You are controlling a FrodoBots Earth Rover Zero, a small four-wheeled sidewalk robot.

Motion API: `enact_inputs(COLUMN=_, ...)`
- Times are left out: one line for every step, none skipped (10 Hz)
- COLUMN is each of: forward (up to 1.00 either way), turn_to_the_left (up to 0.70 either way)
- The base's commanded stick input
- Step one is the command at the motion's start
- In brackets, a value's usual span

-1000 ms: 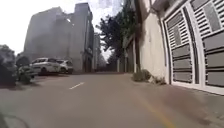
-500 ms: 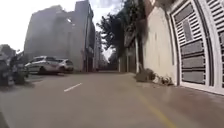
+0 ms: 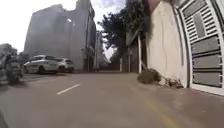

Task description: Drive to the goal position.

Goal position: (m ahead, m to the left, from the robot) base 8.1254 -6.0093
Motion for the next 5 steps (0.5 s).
enact_inputs(forward=0.85, turn_to_the_left=0.0)
enact_inputs(forward=0.85, turn_to_the_left=0.0)
enact_inputs(forward=0.85, turn_to_the_left=0.0)
enact_inputs(forward=0.85, turn_to_the_left=0.0)
enact_inputs(forward=0.85, turn_to_the_left=0.0)
